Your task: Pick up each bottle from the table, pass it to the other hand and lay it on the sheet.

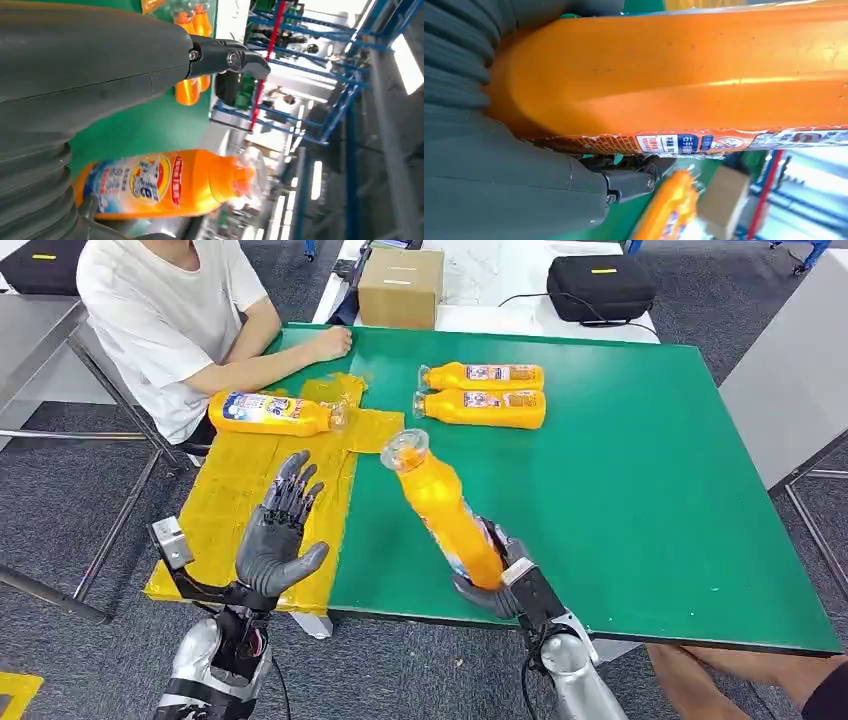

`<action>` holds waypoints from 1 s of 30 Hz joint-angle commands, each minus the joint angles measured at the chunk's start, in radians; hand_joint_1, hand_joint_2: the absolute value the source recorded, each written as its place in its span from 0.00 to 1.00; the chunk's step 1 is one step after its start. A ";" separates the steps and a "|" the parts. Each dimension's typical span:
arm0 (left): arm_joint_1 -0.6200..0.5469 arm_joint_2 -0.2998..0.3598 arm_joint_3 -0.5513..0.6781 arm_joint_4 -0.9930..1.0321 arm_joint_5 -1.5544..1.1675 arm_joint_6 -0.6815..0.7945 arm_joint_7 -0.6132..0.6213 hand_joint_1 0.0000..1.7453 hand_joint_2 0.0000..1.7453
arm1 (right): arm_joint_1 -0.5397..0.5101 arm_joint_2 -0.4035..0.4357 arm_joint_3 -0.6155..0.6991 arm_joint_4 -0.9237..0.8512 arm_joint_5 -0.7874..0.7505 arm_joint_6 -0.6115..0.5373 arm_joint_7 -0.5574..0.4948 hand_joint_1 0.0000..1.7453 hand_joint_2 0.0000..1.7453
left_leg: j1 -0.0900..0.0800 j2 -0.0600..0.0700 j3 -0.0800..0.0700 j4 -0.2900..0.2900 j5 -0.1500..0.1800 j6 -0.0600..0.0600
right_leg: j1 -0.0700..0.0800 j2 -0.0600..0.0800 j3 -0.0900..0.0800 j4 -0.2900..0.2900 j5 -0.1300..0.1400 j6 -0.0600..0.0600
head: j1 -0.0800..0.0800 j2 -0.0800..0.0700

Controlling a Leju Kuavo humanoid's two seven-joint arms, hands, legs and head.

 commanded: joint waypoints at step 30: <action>-0.023 -0.003 -0.195 0.080 -0.019 -0.158 -0.088 0.00 1.00 | -0.083 0.096 0.273 0.016 0.015 -0.058 0.042 1.00 1.00 | 0.001 0.001 0.004 -0.001 -0.002 -0.001 | 0.001 0.001 0.004 -0.001 -0.001 -0.002 | 0.000 0.000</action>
